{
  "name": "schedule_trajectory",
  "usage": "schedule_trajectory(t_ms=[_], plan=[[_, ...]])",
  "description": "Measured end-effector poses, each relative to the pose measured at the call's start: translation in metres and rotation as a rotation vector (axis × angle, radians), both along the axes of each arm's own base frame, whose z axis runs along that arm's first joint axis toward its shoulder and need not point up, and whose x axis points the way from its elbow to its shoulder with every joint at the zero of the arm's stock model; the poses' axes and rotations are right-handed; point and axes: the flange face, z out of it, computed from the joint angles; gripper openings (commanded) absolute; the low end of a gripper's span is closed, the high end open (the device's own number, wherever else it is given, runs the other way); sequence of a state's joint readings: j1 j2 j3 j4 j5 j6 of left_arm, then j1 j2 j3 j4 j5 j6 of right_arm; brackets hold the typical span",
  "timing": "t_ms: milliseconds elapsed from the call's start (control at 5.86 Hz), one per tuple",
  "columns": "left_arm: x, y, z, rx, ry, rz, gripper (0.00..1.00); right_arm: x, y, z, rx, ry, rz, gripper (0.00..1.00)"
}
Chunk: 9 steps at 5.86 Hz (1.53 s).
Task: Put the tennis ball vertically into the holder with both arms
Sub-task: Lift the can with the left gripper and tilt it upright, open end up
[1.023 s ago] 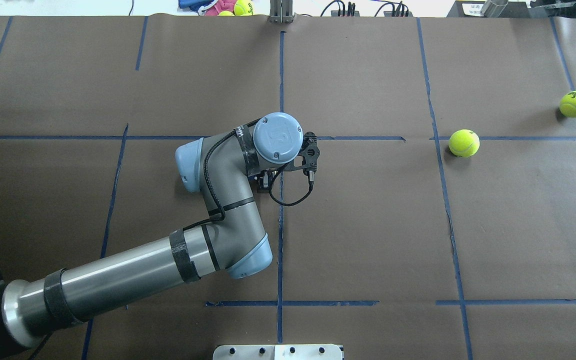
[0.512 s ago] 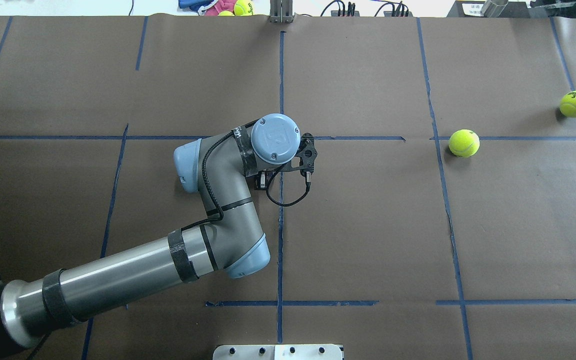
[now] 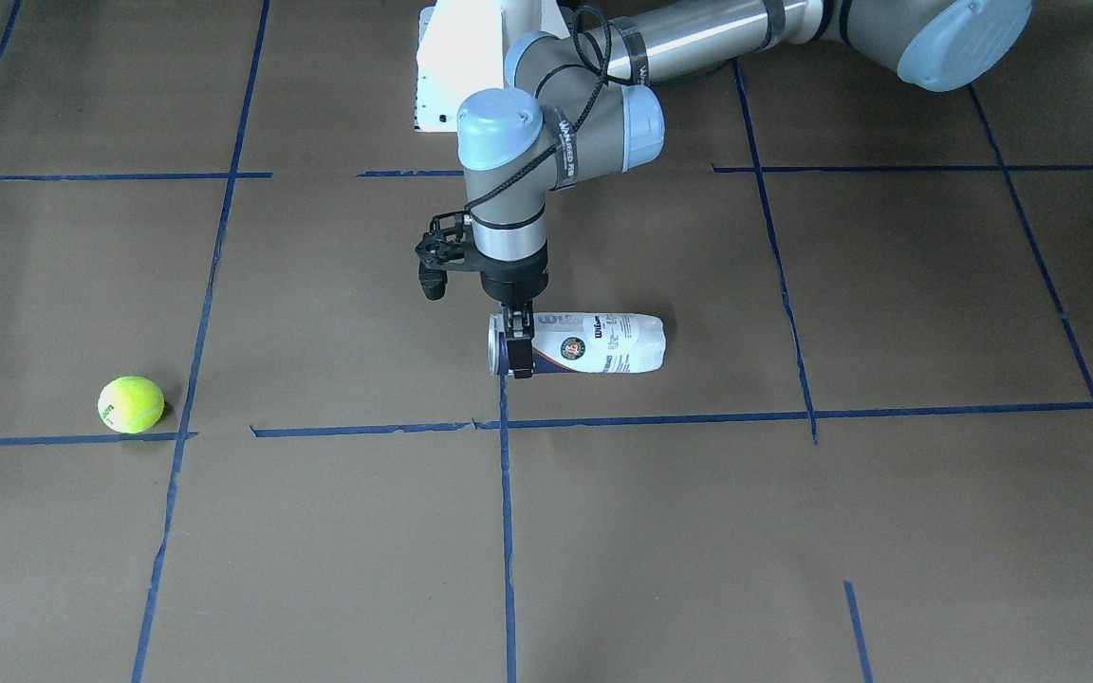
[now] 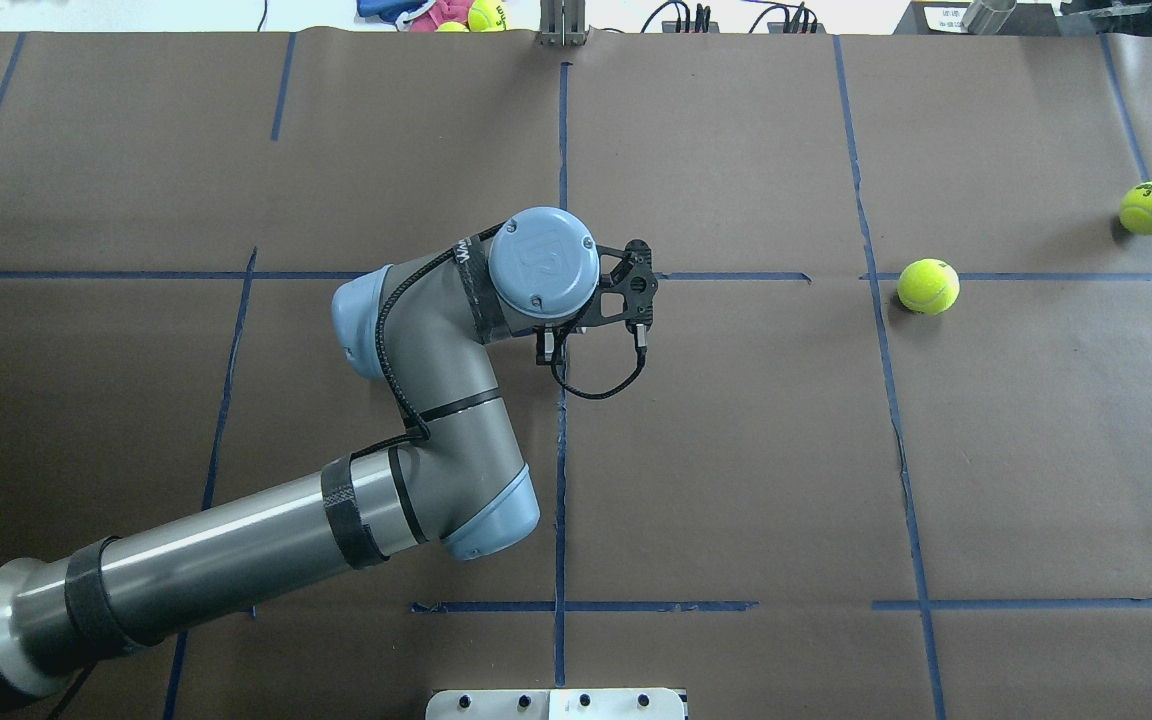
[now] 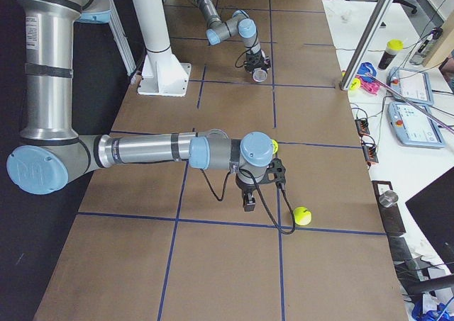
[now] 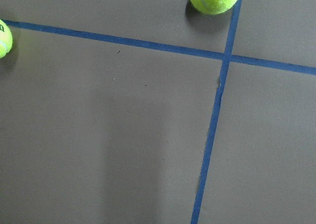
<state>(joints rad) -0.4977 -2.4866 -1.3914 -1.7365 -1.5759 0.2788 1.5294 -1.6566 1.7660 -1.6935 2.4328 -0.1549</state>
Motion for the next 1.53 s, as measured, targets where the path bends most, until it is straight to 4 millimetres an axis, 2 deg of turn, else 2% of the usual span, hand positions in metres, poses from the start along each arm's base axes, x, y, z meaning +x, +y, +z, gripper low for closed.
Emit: schedule_trajectory(t_ms=[171,341,512,682,1023,1194,1535], plan=[[-0.017,0.003,-0.025,-0.014,0.182,-0.073,0.76,0.0,0.0,-0.001,0.002,-0.001,0.0,1.0],[-0.034,0.008,-0.036,-0.051,0.411,-0.144,0.77,0.0,0.0,-0.003,0.004,-0.002,0.001,1.0],[-0.048,0.015,-0.034,-0.094,0.613,-0.186,0.77,-0.001,-0.001,-0.005,0.008,-0.011,0.001,1.0],[-0.063,0.02,-0.029,-0.113,0.782,-0.218,0.76,-0.001,-0.001,-0.011,0.018,-0.023,0.002,1.0],[-0.089,0.03,0.0,-0.083,0.998,-0.247,0.75,-0.002,-0.003,-0.028,0.051,-0.029,0.002,1.0],[-0.092,0.038,0.008,-0.053,1.077,-0.266,0.75,-0.002,-0.004,-0.034,0.07,-0.031,0.003,1.0],[-0.073,0.065,0.041,-0.011,1.226,-0.361,0.75,-0.003,-0.008,-0.039,0.137,-0.034,0.001,1.0]])
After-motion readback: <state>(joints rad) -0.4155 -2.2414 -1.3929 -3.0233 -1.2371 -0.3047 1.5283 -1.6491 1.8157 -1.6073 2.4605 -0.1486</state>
